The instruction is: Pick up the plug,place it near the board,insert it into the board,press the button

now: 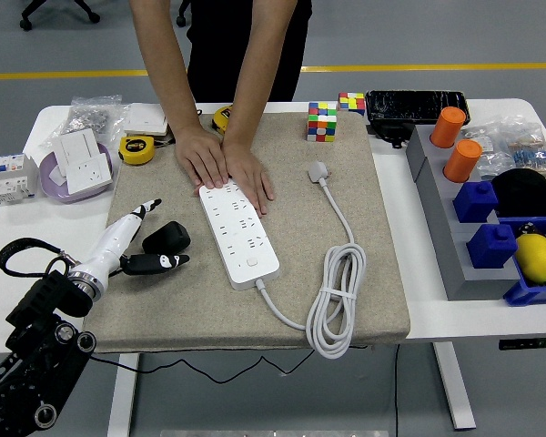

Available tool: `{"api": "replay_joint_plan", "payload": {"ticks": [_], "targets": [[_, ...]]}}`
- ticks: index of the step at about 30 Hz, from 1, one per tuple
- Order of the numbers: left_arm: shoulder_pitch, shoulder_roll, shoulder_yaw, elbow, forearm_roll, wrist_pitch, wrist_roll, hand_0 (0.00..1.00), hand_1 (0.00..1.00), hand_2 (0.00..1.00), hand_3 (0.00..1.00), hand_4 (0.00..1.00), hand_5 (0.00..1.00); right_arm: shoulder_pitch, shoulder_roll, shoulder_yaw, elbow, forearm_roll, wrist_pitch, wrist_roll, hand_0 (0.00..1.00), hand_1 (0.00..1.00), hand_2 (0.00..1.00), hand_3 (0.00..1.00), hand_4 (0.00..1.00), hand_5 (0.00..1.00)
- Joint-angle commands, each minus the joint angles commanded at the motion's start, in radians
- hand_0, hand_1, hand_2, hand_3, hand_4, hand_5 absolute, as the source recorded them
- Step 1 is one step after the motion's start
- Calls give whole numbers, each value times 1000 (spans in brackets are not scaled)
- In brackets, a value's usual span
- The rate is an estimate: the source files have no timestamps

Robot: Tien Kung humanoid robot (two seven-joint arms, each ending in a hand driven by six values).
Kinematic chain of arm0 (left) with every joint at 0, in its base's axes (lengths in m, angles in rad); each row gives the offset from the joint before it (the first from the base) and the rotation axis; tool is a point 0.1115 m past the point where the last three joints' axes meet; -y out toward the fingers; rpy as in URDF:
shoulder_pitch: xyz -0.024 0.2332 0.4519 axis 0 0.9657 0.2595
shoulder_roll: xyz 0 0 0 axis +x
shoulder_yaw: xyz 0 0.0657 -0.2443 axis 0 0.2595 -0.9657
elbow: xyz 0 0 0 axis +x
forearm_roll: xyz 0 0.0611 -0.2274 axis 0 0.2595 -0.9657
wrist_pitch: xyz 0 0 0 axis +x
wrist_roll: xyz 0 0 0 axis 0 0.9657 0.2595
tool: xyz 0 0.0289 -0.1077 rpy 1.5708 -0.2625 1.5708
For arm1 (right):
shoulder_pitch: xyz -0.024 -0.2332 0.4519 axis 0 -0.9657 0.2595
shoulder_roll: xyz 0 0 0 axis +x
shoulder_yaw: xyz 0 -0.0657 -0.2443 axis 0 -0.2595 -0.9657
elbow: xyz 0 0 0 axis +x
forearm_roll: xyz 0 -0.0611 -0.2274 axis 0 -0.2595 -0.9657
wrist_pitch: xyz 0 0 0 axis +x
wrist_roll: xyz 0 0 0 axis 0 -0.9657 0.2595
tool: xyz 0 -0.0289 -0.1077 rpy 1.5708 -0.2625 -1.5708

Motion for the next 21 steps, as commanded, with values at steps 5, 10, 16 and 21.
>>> {"api": "replay_joint_plan", "payload": {"ticks": [5, 10, 16, 21], "targets": [[-5, -3, -1, 11, 20, 10, 2, 998, 998, 991, 960, 998, 392, 0, 0, 4, 0, -4, 1, -1, 876, 727, 719, 720, 998, 678], [-11, -2, 7, 19, 23, 29, -1, 995, 929, 838, 885, 998, 396, 3, -2, 2, 0, 1, 0, 0, 877, 727, 718, 721, 998, 678], [-21, -4, 21, 36, 44, 49, -5, 914, 824, 696, 756, 998, 319, 3, 1, 4, 0, 2, 0, 1, 877, 728, 719, 721, 998, 678], [-26, -6, 30, 47, 55, 62, -7, 839, 738, 591, 672, 998, 283, 1, 1, 8, 0, -1, 0, 1, 877, 727, 719, 720, 998, 679]]}}
